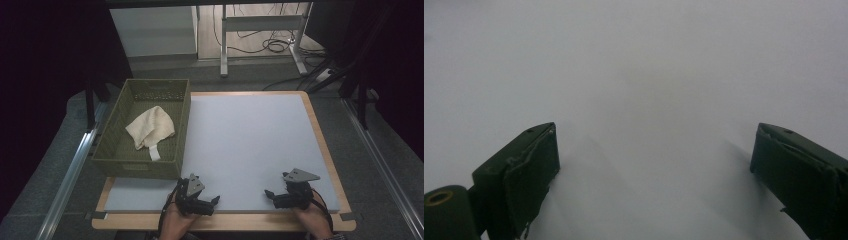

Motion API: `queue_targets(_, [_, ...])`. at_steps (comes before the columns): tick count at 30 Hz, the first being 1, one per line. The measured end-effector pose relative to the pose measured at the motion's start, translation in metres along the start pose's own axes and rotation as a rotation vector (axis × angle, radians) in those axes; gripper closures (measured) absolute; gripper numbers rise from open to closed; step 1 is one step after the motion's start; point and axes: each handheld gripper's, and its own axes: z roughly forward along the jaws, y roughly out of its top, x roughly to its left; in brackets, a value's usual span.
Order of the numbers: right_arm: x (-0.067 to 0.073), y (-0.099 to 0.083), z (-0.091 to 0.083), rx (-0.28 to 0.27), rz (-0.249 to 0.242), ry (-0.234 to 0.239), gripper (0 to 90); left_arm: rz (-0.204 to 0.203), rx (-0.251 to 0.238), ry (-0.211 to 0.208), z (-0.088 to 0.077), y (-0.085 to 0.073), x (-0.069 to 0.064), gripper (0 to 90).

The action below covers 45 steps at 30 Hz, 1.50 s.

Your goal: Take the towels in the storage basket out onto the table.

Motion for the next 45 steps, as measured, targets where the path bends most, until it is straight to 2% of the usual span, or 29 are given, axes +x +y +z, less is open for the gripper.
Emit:
queue_targets(12, [0.0, 0.0, 0.0, 0.0, 0.0, 0.0, 5.6, -0.012, 0.0, 0.01, 0.0, 0.0, -0.002, 1.9])
queue_targets(19, [0.0, 0.0, 0.0, 0.0, 0.0, 0.0, 5.6, -0.012, 0.037, 0.011, -0.001, 0.005, -0.002, 2.5])
queue_targets(22, [0.0, 0.0, 0.0, 0.0, 0.0, 0.001, 5.6, -0.021, 0.044, -0.025, -0.002, 0.009, -0.002, 3.5])
queue_targets(26, [0.0, 0.0, 0.0, -0.001, -0.001, 0.001, 5.6, -0.027, 0.03, -0.041, -0.004, 0.014, -0.002, 3.4])
queue_targets(30, [0.0, 0.0, 0.0, -0.001, -0.001, 0.002, 5.6, -0.005, 0.036, -0.051, -0.007, 0.021, -0.001, 3.9])
queue_targets(34, [0.0, 0.0, 0.0, -0.001, -0.001, 0.002, 5.6, 0.0, 0.047, -0.068, -0.005, 0.025, -0.001, 3.9])
queue_targets(35, [0.0, 0.0, 0.0, -0.001, -0.001, 0.002, 5.6, 0.026, 0.057, -0.078, -0.005, 0.028, 0.0, 3.2])
queue_targets(37, [0.0, 0.0, 0.0, -0.001, -0.001, 0.002, 5.6, 0.053, 0.061, -0.073, -0.004, 0.031, -0.001, 1.8])
queue_targets(38, [0.0, 0.0, 0.0, -0.001, -0.001, 0.002, 5.6, 0.053, 0.061, -0.073, -0.004, 0.031, -0.001, 1.4])
queue_targets(40, [0.0, 0.0, 0.0, -0.001, -0.001, 0.002, 5.6, 0.068, 0.05, -0.085, -0.004, 0.037, -0.002, 0.8])
queue_targets(45, [0.0, 0.0, 0.0, -0.002, -0.001, 0.001, 5.5, 0.073, 0.017, -0.116, -0.003, 0.048, -0.001, 0.0])
